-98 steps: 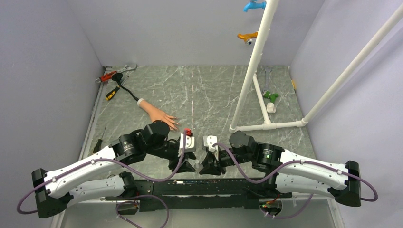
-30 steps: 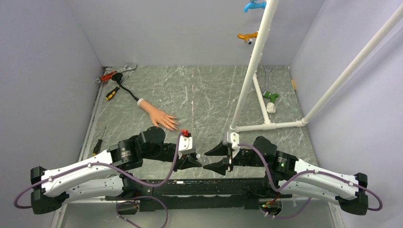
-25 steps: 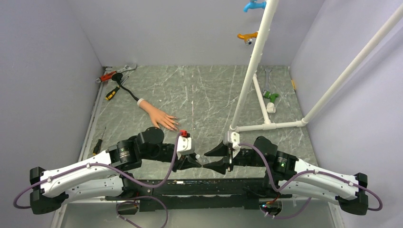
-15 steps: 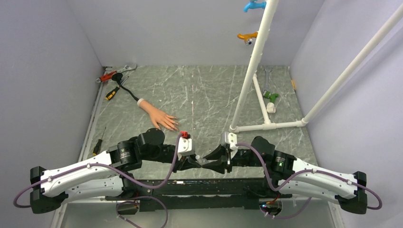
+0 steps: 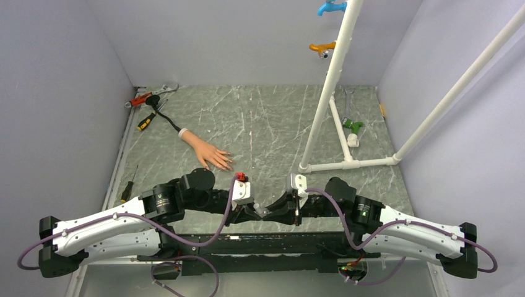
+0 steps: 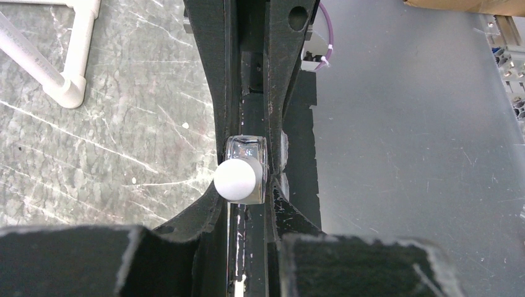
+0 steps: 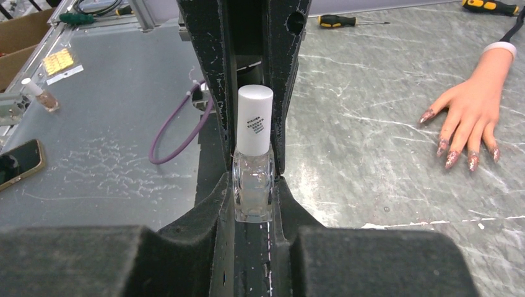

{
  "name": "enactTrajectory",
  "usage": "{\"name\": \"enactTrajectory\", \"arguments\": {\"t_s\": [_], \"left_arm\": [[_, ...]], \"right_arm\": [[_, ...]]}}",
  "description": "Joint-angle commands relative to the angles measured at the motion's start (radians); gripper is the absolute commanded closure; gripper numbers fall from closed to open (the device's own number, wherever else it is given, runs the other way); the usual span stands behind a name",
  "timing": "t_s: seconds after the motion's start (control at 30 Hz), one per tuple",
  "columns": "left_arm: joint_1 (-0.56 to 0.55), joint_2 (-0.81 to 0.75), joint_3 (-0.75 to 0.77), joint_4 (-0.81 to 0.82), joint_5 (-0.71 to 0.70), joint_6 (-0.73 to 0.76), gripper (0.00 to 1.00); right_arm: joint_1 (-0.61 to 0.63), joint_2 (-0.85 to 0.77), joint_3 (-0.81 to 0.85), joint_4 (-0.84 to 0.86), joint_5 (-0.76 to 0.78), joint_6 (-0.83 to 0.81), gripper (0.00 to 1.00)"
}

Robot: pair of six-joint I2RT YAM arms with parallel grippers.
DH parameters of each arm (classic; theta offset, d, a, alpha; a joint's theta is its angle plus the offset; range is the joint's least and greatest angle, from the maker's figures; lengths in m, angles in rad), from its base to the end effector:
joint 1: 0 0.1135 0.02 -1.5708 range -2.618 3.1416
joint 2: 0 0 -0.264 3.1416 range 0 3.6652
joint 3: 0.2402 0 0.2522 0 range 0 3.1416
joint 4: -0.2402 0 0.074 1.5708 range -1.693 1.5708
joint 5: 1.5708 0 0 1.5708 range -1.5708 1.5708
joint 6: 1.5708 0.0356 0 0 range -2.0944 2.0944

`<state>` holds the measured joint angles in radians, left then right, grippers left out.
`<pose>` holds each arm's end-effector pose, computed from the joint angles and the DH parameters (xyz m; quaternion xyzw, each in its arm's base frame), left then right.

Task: Paint the nails
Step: Pick up the nail polish bottle from the center of the board.

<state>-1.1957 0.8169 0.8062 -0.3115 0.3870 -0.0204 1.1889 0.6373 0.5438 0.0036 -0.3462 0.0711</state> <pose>0.0558 -0.1783 0.3295 0.5350 0.6003 -0.4557 0.3817 0.0500 0.1570 0.2978 -0.4841 0.5549 0.4942 0.4621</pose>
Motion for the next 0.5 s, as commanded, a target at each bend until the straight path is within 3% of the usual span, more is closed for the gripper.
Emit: {"name": "enactTrajectory", "arguments": {"t_s": [0.0,0.07,0.27,0.47], "left_arm": [[-0.012,-0.033,0.036,0.015,-0.014,0.037,0.74],[-0.012,-0.037,0.059,-0.033,-0.036,0.051,0.53],[-0.012,-0.079,0.147,-0.172,-0.119,0.071,0.16],[-0.010,-0.110,0.215,-0.296,-0.378,0.108,0.01]], "right_arm": [[-0.003,-0.008,0.025,0.023,0.059,0.006,1.00],[-0.003,-0.019,0.029,0.003,0.100,0.008,1.00],[-0.003,-0.047,0.027,-0.019,0.162,0.019,1.00],[-0.003,-0.023,0.031,-0.008,0.223,0.042,1.00]]}}
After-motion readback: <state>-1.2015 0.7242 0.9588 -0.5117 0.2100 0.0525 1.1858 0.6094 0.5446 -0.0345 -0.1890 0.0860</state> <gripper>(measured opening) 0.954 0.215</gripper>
